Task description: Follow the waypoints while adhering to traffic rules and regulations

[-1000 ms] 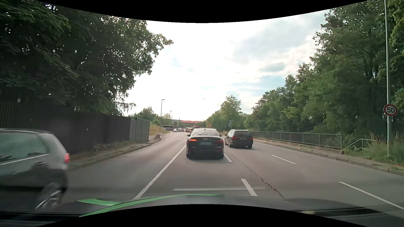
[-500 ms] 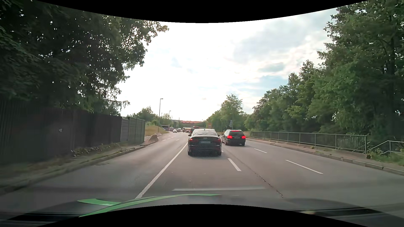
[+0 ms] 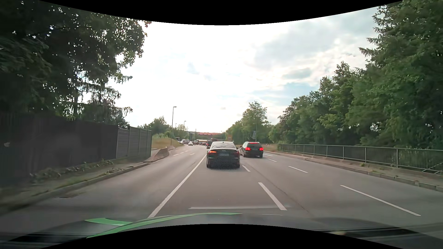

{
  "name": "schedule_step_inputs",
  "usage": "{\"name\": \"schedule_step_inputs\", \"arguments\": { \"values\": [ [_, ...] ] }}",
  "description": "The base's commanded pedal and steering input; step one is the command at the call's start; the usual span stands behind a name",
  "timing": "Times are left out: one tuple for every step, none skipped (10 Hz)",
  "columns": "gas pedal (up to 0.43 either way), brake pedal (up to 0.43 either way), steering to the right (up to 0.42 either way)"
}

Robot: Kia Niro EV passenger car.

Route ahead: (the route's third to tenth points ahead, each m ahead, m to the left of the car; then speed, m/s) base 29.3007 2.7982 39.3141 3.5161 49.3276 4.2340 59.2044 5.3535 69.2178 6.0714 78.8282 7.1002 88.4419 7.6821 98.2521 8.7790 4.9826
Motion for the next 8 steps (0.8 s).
{"name": "schedule_step_inputs", "arguments": {
  "values": [
    [0.189,0.0,0.005],
    [0.189,0.0,0.005],
    [0.189,0.0,0.005],
    [0.189,0.0,0.004],
    [0.189,0.0,0.003],
    [0.189,0.0,0.003],
    [0.189,0.0,0.002],
    [0.189,0.0,0.001]
  ]
}}
